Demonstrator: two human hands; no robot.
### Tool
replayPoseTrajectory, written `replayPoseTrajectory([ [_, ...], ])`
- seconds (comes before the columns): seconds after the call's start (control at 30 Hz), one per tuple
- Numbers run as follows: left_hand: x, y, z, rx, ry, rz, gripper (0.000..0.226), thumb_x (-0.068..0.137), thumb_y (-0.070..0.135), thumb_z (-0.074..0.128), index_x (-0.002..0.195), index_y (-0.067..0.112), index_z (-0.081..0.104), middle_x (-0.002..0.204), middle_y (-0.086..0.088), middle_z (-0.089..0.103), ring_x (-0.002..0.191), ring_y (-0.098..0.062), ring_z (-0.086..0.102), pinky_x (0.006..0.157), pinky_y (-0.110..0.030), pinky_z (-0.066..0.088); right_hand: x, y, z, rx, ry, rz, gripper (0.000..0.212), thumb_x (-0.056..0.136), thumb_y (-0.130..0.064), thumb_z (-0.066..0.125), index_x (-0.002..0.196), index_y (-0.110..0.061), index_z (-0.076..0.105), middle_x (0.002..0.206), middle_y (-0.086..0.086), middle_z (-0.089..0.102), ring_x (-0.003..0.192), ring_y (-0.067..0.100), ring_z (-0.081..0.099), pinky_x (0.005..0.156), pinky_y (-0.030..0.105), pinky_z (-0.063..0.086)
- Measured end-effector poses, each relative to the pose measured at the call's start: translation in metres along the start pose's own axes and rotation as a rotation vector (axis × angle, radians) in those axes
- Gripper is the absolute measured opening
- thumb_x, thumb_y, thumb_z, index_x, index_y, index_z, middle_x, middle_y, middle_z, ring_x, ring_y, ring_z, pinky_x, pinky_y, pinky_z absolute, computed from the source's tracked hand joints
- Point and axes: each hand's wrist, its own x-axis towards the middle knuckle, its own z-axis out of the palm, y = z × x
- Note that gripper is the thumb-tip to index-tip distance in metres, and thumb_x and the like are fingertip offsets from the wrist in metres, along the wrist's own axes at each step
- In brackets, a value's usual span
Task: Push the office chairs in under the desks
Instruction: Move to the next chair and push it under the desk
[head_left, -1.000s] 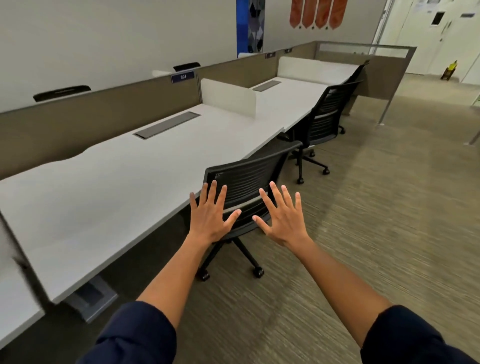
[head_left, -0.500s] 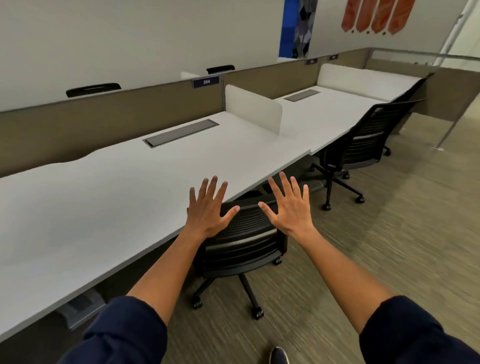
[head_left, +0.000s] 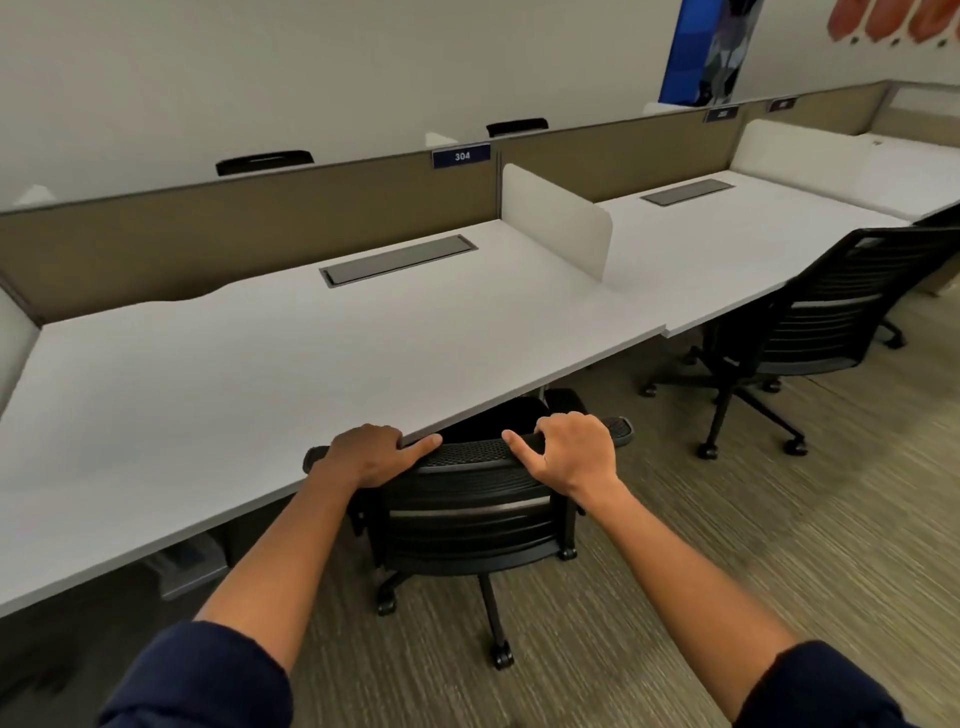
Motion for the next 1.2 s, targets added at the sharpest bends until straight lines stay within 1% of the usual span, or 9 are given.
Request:
replayPoseTrajectory([
  [0.1,-0.018,0.004,0.012,0.01,0.064,0.001,0.078,0.084,0.087,0.024,0.07,0.017,0.055,0.07,-0.001,0.06,0.067,-0.018,0.057,0.059,-0.031,0.039,-0.013,0.0,0.001,0.016,0.045,-0.023,0.088,0.091,-0.082,0.009,0.051,-0.015,0.049,0.046,-0.001,0.046,0.042,0.017,0.047,0.048,0.035,0.048],
  [0.2,-0.038,0.012,0.023,0.049,0.178,0.024,0.08,0.083,0.087,0.023,0.061,0.015,0.048,0.06,-0.002,0.054,0.058,-0.019,0.054,0.056,-0.031,0.037,-0.029,0.0,0.002,0.02,0.061,-0.02,0.083,0.093,-0.08,0.017,0.053,-0.016,0.049,0.048,-0.002,0.045,0.043,0.016,0.046,0.048,0.035,0.048],
  [0.37,-0.075,0.032,0.044,0.058,0.318,-0.013,0.083,0.084,0.086,0.023,0.06,0.012,0.052,0.063,-0.001,0.054,0.058,-0.018,0.054,0.061,-0.035,0.049,-0.057,0.005,-0.006,0.037,0.065,-0.059,0.08,0.095,-0.078,0.018,0.056,-0.016,0.05,0.051,-0.003,0.045,0.045,0.016,0.046,0.047,0.034,0.045],
  [0.5,-0.102,0.054,0.053,0.081,0.411,-0.047,0.083,0.087,0.083,0.024,0.06,0.009,0.053,0.064,-0.003,0.054,0.057,-0.018,0.051,0.059,-0.036,0.038,-0.074,0.018,-0.013,0.042,0.091,-0.092,0.077,0.095,-0.074,0.022,0.056,-0.015,0.052,0.05,-0.002,0.045,0.044,0.017,0.045,0.045,0.032,0.044],
  [0.57,-0.116,0.065,0.057,0.077,0.454,-0.059,0.081,0.088,0.082,0.024,0.057,0.011,0.049,0.061,-0.003,0.052,0.054,-0.018,0.05,0.058,-0.034,0.033,-0.079,0.024,-0.018,0.046,0.099,-0.108,0.077,0.095,-0.072,0.023,0.057,-0.015,0.057,0.05,-0.002,0.048,0.045,0.017,0.047,0.045,0.032,0.045],
  [0.67,-0.133,0.077,0.061,0.076,0.481,-0.09,0.079,0.089,0.08,0.023,0.053,0.013,0.044,0.055,-0.001,0.047,0.05,-0.017,0.047,0.056,-0.034,0.033,-0.086,0.033,-0.019,0.057,0.111,-0.136,0.077,0.095,-0.071,0.024,0.06,-0.014,0.062,0.051,-0.002,0.052,0.046,0.018,0.05,0.046,0.032,0.047],
  [0.87,-0.154,0.097,0.067,0.032,0.558,-0.168,0.073,0.092,0.071,0.026,0.047,0.014,0.038,0.045,0.0,0.039,0.04,-0.019,0.04,0.046,-0.029,0.023,-0.083,0.043,-0.017,0.069,0.107,-0.196,0.074,0.094,-0.068,0.025,0.064,-0.017,0.068,0.052,-0.003,0.055,0.047,0.017,0.052,0.047,0.031,0.047],
  [1.03,-0.149,0.104,0.062,0.023,0.581,-0.204,0.073,0.094,0.068,0.03,0.045,0.014,0.037,0.043,0.0,0.037,0.038,-0.018,0.036,0.043,-0.029,0.027,-0.063,0.05,-0.016,0.08,0.114,-0.229,0.069,0.093,-0.063,0.027,0.059,-0.017,0.064,0.051,-0.002,0.053,0.045,0.019,0.049,0.045,0.029,0.044],
  [1.2,-0.129,0.109,0.056,0.042,0.606,-0.201,0.073,0.094,0.068,0.03,0.045,0.013,0.039,0.044,-0.003,0.043,0.038,-0.021,0.044,0.041,-0.027,0.025,-0.043,0.061,-0.012,0.156,0.159,-0.237,0.064,0.091,-0.058,0.03,0.053,-0.015,0.057,0.047,-0.001,0.049,0.042,0.02,0.045,0.043,0.027,0.034],
])
